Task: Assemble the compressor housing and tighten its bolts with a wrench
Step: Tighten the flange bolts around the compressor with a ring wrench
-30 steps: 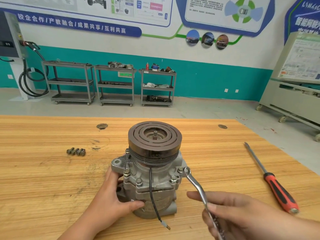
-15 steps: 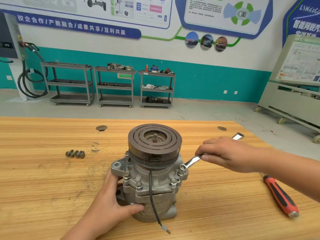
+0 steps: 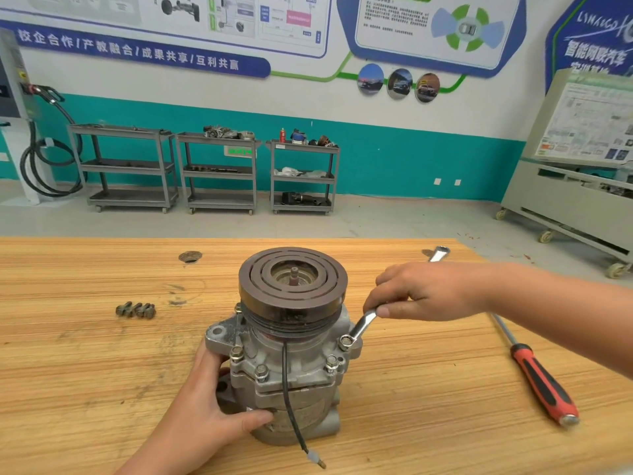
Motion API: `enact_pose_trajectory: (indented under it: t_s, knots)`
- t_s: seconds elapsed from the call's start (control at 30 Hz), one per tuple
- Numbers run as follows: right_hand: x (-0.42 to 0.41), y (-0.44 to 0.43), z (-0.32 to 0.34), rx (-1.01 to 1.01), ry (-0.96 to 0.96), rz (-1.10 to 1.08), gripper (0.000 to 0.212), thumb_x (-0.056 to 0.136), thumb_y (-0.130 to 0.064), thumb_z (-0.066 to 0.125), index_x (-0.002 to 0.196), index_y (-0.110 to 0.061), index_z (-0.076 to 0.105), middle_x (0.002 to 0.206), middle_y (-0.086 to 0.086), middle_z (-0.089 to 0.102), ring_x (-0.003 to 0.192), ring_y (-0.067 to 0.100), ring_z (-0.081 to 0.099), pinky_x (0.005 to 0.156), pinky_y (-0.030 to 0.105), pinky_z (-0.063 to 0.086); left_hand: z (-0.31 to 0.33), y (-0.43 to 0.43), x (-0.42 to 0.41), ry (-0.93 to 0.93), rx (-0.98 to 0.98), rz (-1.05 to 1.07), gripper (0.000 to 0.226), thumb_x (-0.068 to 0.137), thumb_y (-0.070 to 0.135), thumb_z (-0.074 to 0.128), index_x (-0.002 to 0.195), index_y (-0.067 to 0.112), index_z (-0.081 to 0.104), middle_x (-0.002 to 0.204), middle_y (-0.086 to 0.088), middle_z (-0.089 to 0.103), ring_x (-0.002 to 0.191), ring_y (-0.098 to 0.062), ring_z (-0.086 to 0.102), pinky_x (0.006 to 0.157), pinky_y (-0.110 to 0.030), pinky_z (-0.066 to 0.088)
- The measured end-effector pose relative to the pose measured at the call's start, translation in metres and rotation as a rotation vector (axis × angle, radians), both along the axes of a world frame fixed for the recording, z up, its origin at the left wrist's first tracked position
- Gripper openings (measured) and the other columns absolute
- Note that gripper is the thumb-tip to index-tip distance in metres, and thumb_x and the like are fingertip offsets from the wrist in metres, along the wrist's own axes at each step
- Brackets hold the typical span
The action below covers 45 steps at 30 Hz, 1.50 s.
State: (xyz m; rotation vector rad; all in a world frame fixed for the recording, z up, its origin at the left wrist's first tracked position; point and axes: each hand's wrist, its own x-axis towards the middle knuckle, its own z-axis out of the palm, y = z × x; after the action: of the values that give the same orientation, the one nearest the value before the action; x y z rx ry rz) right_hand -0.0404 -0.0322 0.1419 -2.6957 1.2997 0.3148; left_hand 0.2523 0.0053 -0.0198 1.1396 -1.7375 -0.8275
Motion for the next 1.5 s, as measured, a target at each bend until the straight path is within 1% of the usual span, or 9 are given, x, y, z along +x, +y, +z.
enact_pose_trajectory:
  t_s: [0.2,0.43,0.6,0.77,0.93,1.07,1.23,1.37,1.5]
  knots:
    - [0.003,0.043,-0.006,0.227,-0.148,-0.307,0.025,0.095,-0.044,0.045,0.096,-0.028,0.064,0.051,-0.019,0.056,0.046,-0.003,0.052,0.050,0.013,0.042,0.000,0.000,0.000,-0.001,0.002,0.014,0.104,0.031,0.087,0.069,0.122,0.058,0.029,0.119,0.050,0.031,0.115,0.026,0.033,0.086,-0.010,0.037]
    - [0.052,0.094,-0.040,0.947,-1.130,-0.775,0.026,0.097,-0.023,0.046,0.081,-0.008,0.058,0.056,0.004,0.063,0.047,0.014,0.064,0.040,0.021,0.049,0.003,0.001,-0.002,0.006,-0.018,0.016,0.090,0.032,0.085,0.072,0.109,0.082,0.027,0.121,0.048,0.034,0.112,0.027,0.036,0.080,-0.007,0.039]
    - [0.070,0.108,-0.063,1.116,-1.575,-0.727,0.013,0.084,-0.007,0.064,0.080,-0.001,0.075,0.067,0.013,0.067,0.061,0.023,0.069,0.050,0.026,0.054,-0.003,0.000,-0.001,-0.027,-0.028,0.022,0.102,0.032,0.084,0.072,0.121,0.064,0.025,0.124,0.046,0.030,0.115,0.023,0.036,0.082,-0.005,0.038]
    - [0.034,0.122,-0.066,1.003,-1.180,-0.605,0.033,0.085,-0.024,0.062,0.116,-0.014,0.062,0.076,-0.009,0.067,0.069,0.002,0.060,0.068,0.014,0.044,-0.006,-0.002,-0.007,-0.066,0.013,0.018,0.105,0.032,0.065,0.078,0.111,0.070,0.009,0.116,0.052,0.011,0.119,0.005,0.028,0.095,-0.016,0.031]
    - [-0.008,0.109,-0.055,0.147,-0.642,-0.451,0.010,0.096,-0.031,0.045,0.098,-0.031,0.055,0.062,-0.019,0.056,0.061,-0.002,0.048,0.061,0.011,0.036,-0.008,-0.002,-0.007,-0.041,-0.010,0.035,0.105,0.038,0.051,0.091,0.114,0.061,0.018,0.116,0.051,0.013,0.113,0.015,0.028,0.092,-0.011,0.031]
    - [-0.027,0.080,-0.038,-0.289,-0.258,-0.181,0.055,0.086,-0.058,0.018,0.110,-0.029,0.059,0.082,-0.021,0.053,0.077,0.002,0.051,0.070,0.015,0.037,-0.008,-0.002,-0.007,-0.036,-0.015,0.050,0.104,0.042,0.040,0.094,0.113,0.062,0.021,0.110,0.058,0.017,0.105,0.038,0.024,0.078,0.004,0.033]
    - [-0.026,0.043,-0.029,-0.349,-0.111,-0.101,0.072,0.079,-0.065,0.001,0.123,-0.039,0.051,0.090,-0.028,0.048,0.080,-0.005,0.044,0.078,0.010,0.027,-0.007,-0.002,-0.007,-0.053,-0.014,0.064,0.103,0.040,0.040,0.094,0.113,0.059,0.023,0.107,0.060,0.017,0.103,0.040,0.022,0.077,0.007,0.032]
    - [-0.029,0.027,-0.022,-0.181,-0.138,-0.110,0.069,0.079,-0.070,0.013,0.116,-0.034,0.058,0.091,-0.019,0.059,0.083,0.002,0.052,0.077,0.030,0.045,-0.004,-0.001,-0.009,-0.050,-0.013,0.071,0.107,0.040,0.040,0.094,0.112,0.060,0.018,0.105,0.064,0.012,0.099,0.044,0.018,0.075,0.009,0.030]
    - [-0.022,0.018,-0.019,-0.104,-0.169,-0.031,0.054,0.088,-0.060,0.024,0.114,-0.029,0.061,0.089,-0.020,0.058,0.080,-0.002,0.052,0.076,0.027,0.045,-0.003,-0.001,-0.009,-0.009,-0.008,0.057,0.109,0.037,0.038,0.095,0.114,0.059,0.021,0.108,0.061,0.014,0.097,0.043,0.022,0.073,0.010,0.029]
